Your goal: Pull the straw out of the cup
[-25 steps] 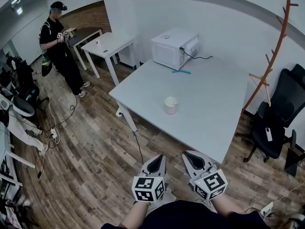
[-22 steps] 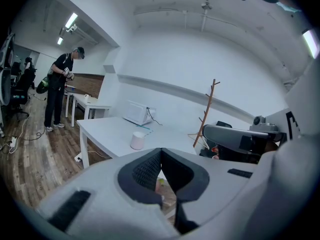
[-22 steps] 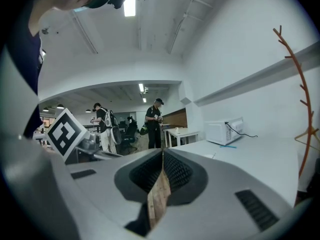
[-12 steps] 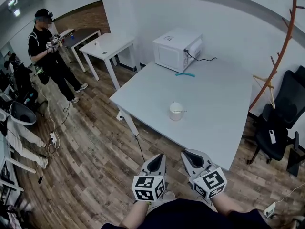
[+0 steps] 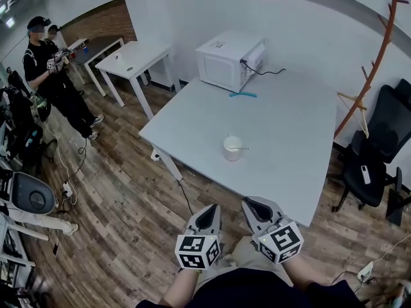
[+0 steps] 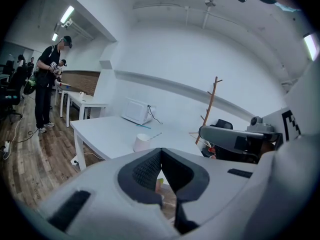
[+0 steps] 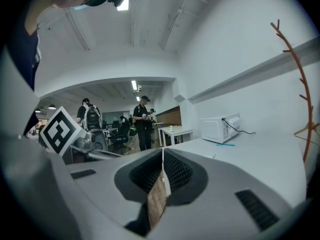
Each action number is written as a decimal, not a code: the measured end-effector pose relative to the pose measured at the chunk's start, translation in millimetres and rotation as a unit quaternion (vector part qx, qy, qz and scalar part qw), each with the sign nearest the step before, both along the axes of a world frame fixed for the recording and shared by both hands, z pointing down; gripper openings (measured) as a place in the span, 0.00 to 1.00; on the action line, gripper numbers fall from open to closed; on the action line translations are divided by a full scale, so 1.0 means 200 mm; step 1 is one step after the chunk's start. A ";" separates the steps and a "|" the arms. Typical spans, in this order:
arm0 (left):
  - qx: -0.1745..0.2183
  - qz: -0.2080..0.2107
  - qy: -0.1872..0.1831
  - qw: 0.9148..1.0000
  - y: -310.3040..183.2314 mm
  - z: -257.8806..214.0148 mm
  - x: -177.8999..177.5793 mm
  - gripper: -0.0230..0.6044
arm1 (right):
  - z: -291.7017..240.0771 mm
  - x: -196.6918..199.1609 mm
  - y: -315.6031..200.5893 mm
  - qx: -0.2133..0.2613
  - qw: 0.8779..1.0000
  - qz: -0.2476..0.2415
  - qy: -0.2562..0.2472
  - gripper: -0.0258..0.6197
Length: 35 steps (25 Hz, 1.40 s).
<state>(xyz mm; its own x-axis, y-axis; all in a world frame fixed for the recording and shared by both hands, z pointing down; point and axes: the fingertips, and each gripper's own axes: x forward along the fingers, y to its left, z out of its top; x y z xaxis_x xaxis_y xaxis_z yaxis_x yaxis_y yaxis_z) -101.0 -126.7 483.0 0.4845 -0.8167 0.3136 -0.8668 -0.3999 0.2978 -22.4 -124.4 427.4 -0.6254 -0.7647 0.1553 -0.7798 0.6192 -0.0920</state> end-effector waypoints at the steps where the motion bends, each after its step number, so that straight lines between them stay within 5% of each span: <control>1: -0.001 0.001 0.000 1.000 -0.02 0.01 0.01 0.06 | 0.01 0.01 -0.02 -0.001 1.000 0.001 0.000 0.09; 18: -0.020 -0.031 -0.009 0.999 -0.44 0.14 0.01 0.06 | 0.23 0.04 -0.51 -0.031 0.999 -0.015 0.019 0.09; 35: -0.042 -0.028 -0.014 0.999 -0.80 0.30 0.03 0.06 | 0.49 0.19 -0.92 -0.072 0.996 0.029 0.050 0.09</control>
